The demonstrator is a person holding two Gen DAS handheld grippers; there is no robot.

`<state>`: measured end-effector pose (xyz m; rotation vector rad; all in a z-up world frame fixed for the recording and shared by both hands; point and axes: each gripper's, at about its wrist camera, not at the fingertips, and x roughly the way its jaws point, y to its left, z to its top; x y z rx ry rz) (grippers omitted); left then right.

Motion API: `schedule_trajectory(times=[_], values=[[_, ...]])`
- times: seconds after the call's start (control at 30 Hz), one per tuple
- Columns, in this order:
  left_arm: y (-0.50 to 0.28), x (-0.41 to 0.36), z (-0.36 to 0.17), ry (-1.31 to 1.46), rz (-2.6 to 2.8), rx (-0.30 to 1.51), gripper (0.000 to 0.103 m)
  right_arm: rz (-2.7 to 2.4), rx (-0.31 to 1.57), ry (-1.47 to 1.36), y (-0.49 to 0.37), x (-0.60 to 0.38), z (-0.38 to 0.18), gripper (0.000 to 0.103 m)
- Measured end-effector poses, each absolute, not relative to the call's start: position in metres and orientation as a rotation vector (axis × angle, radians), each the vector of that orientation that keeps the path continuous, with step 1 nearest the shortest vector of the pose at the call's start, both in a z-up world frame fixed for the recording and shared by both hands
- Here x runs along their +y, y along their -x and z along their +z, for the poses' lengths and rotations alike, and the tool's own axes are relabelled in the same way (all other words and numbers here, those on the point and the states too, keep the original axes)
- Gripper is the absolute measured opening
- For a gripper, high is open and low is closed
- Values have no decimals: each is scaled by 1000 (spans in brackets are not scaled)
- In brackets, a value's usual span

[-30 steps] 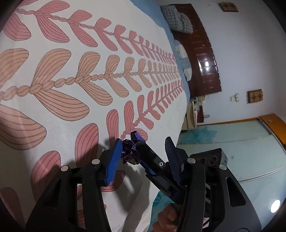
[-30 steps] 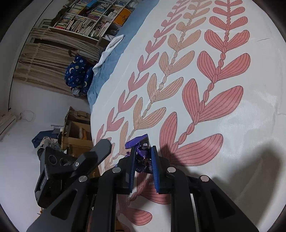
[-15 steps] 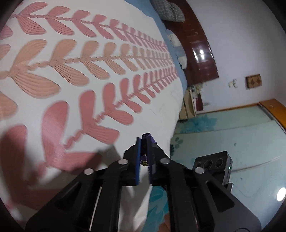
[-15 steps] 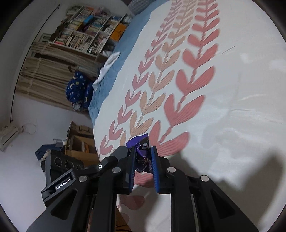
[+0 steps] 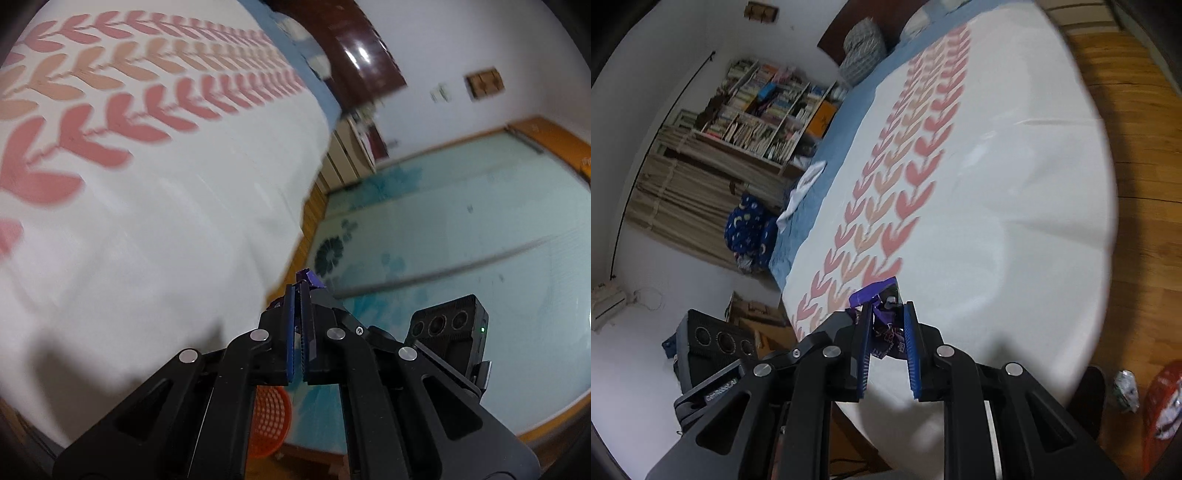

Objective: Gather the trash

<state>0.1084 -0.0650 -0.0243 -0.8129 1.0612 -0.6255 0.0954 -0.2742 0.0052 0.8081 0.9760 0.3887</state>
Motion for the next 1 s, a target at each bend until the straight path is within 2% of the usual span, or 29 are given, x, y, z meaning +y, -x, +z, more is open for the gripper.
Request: schedule_trajectory(times=[0.27,0.5,0.83,1.0], values=[[-34,-166,-1,655,-792,1098,0,230,884,-808,29,-379,30,18],[25,-249,-2,540,-946,1173,0,58,824,-800,141,-471,38,18],[91,-333,-21,342,-1070,1275,0,-147,732,-929,275,-567,-1,18],[102,-354,-45,264,-1058,1356,0,-209,717,-975,298,-573,-28,18]])
